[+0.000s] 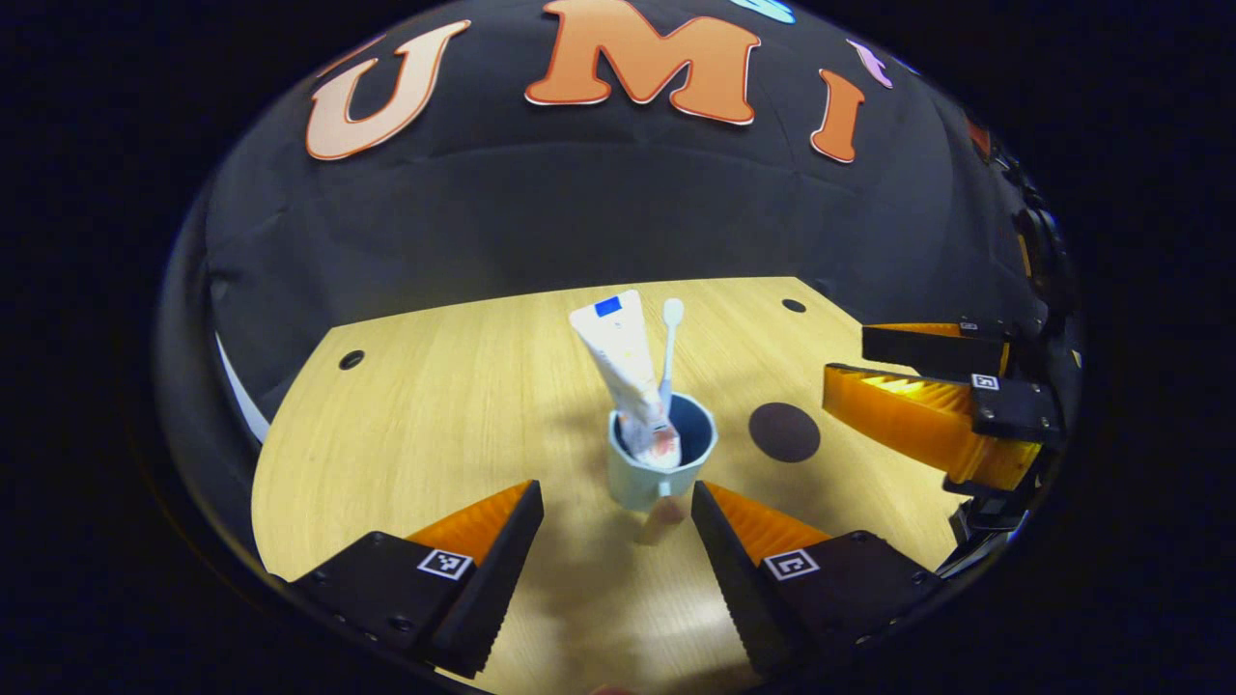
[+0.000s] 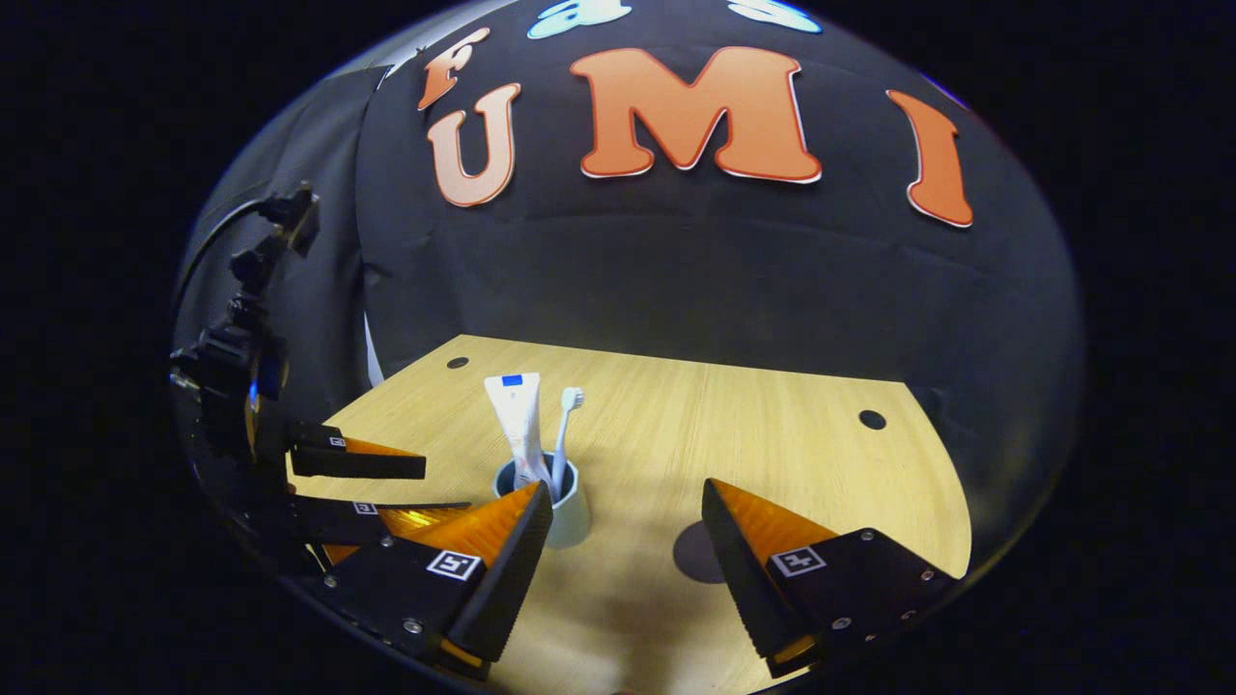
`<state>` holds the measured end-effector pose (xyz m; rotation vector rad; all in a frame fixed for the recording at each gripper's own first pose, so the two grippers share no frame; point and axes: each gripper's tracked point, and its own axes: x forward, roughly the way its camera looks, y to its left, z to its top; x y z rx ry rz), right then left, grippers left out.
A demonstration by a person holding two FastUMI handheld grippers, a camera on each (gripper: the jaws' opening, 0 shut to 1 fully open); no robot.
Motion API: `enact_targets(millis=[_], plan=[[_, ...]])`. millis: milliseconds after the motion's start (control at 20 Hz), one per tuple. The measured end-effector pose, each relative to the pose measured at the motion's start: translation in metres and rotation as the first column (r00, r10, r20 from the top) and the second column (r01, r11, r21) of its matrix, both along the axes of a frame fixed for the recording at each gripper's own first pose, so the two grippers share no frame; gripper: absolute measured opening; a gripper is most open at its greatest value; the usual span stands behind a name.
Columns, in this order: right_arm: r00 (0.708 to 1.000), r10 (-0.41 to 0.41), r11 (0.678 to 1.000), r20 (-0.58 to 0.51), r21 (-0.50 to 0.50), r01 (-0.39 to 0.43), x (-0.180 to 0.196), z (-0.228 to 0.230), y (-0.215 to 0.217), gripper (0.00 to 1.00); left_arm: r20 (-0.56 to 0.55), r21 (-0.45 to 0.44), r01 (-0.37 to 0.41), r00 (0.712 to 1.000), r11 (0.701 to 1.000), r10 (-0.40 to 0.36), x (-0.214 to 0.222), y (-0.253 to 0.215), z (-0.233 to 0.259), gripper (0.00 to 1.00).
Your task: Put the toothbrush and toothpaste on the desktop into the cup, then pick up the cup and place it on the coaster on the desktop.
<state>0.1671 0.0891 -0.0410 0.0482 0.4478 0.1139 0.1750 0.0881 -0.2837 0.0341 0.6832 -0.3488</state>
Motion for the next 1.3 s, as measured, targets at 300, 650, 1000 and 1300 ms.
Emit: enact_targets(millis=[300, 650, 1000, 1300], plan=[[0.997, -0.075, 0.997, 0.019, -0.027, 0.076, -0.029, 0.011, -0.038, 0.94, -0.135, -0.020, -0.004, 0.991, 1.000, 0.001, 0.006, -0.020, -0.030, 0.94], [0.990, -0.143, 0.988, -0.011, -0.052, 0.143, -0.068, 0.002, -0.065, 0.96, -0.280, 0.024, 0.031, 0.960, 0.999, -0.023, 0.018, -0.028, -0.062, 0.96], [0.970, -0.236, 0.972, -0.057, -0.031, 0.234, -0.099, -0.012, -0.086, 0.98, -0.376, 0.075, 0.084, 0.925, 0.994, -0.049, 0.022, -0.040, -0.073, 0.96], [0.955, -0.281, 0.960, -0.091, -0.018, 0.281, -0.114, -0.022, -0.096, 0.98, -0.432, 0.141, 0.139, 0.899, 0.980, -0.066, 0.022, -0.035, -0.081, 0.81]])
